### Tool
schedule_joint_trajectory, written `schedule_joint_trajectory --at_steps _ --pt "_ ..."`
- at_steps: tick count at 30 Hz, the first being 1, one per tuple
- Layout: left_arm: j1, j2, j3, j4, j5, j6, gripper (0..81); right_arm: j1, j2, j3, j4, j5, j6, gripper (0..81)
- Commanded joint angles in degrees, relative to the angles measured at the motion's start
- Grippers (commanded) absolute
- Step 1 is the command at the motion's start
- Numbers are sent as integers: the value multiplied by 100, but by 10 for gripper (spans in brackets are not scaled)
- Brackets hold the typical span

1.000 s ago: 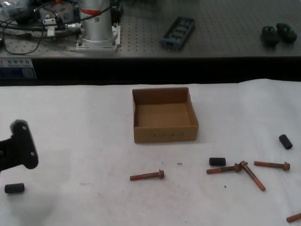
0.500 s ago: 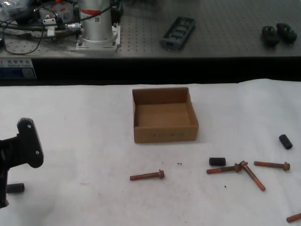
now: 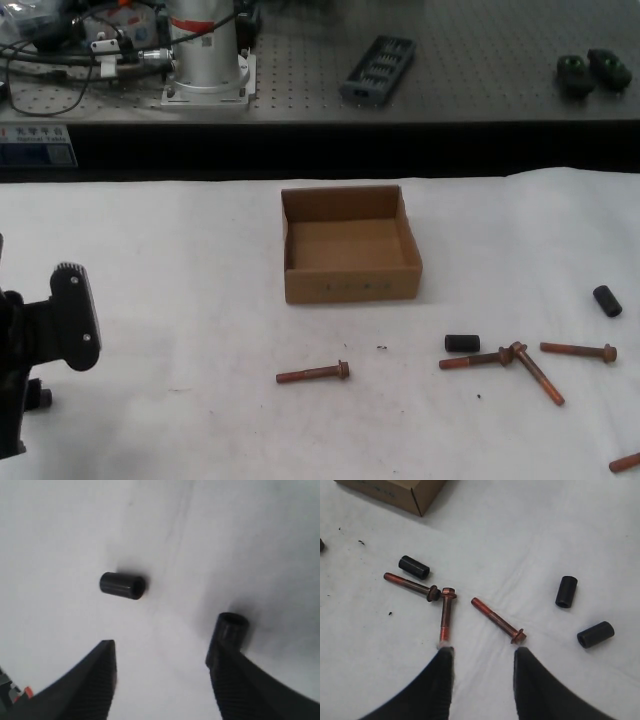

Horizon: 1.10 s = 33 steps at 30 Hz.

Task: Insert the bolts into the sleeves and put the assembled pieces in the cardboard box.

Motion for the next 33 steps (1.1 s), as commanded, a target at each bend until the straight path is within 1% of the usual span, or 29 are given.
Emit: schedule_joint_trajectory --at_steps 1,6,7,12,16,23,29,33 --pt "-22 -4 -214 410 296 28 410 26 21 -50 -56 -13 -42 298" --pt "-6 119 -611 892 416 15 312 26 35 -25 -35 -13 -42 298" --pt "9 209 -712 1019 418 6 306 26 35 -11 -35 -13 -42 298" --pt "179 708 -1122 1573 360 -37 306 26 35 4 32 -13 -42 298" --pt "255 888 -1223 1941 360 -94 306 26 35 4 32 -13 -42 298" --pt "271 944 -1223 2060 444 -75 306 26 35 4 -46 -13 -42 298" --pt "271 1339 -1223 2060 427 -75 306 26 35 4 -46 -13 -42 298" --pt "271 1593 -1223 1965 101 -26 306 26 35 4 -21 -13 -42 298"
